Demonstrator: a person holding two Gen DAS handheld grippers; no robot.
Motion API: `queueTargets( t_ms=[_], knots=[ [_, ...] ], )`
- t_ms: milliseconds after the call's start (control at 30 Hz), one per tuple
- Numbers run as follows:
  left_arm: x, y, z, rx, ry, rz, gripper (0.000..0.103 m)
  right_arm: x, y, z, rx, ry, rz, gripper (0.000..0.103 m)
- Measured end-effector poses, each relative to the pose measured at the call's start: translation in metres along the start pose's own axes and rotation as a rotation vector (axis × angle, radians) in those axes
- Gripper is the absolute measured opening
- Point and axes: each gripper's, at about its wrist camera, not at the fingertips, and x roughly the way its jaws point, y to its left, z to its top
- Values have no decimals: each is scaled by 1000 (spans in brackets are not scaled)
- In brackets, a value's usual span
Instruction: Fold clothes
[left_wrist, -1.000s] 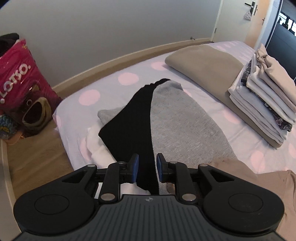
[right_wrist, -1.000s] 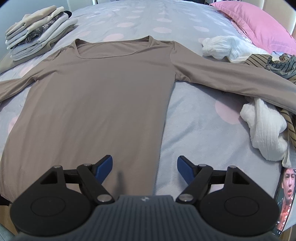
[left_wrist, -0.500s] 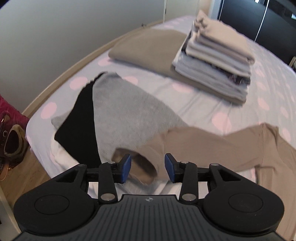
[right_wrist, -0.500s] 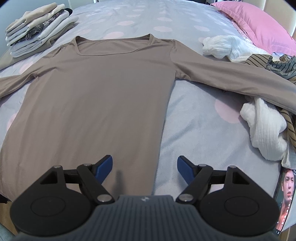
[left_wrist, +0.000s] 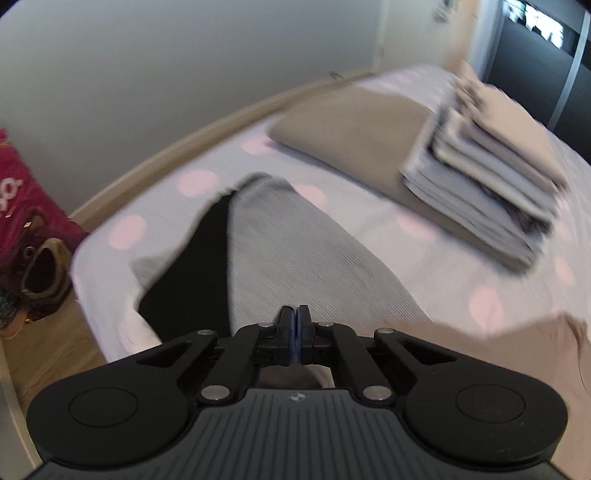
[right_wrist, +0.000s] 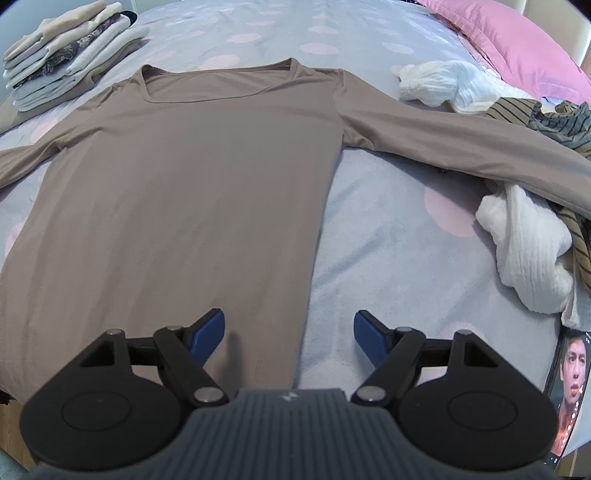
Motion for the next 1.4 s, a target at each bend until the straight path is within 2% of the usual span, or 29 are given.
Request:
queueTargets(
  t_ms=[67,233,300,333,367,500,533,567,633,700,800,1000,1100,1300,1400],
  knots=[
    [4,10,6,-32,-9,14,0,3,0,0,-3,7,-3,79],
    [23,17,11,-12,35,69,1,9,2,-1,-20,25,-13,79],
    [26,18,9,-17,39,78,11,10,1,-1,-19,30,-19,79],
    [27,19,9,-21,39,80,23,11,1,-1,-16,32,-18,79],
    [28,21,8,-26,39,82,30,12,0,-1,-14,34,-18,79],
    [15,17,2,-6,0,111,33,11,-1,-1,-11,30,-18,79],
    [9,14,0,7,-14,113,42,10,-2,0,-9,28,-18,79],
    [3,9,-3,25,-26,100,50,10,-2,0,-5,27,-16,79],
    [-10,-2,-10,73,-25,39,50,9,-3,0,-4,28,-11,79],
    [-22,-17,-20,129,14,-45,46,7,-3,-1,-8,31,-6,79],
    [-35,-45,-42,233,96,-182,45,3,-2,-4,-22,41,11,79],
    [-52,-108,-105,470,167,-351,45,-7,2,-10,-66,47,31,79],
    [-56,-136,-127,529,186,-424,45,-16,-3,-8,-58,26,26,79],
    [-67,-177,-150,576,139,-486,45,-43,-43,10,31,-40,-19,79],
    [-67,-187,-147,570,123,-489,45,-61,-76,22,92,-78,-61,79]
  ],
)
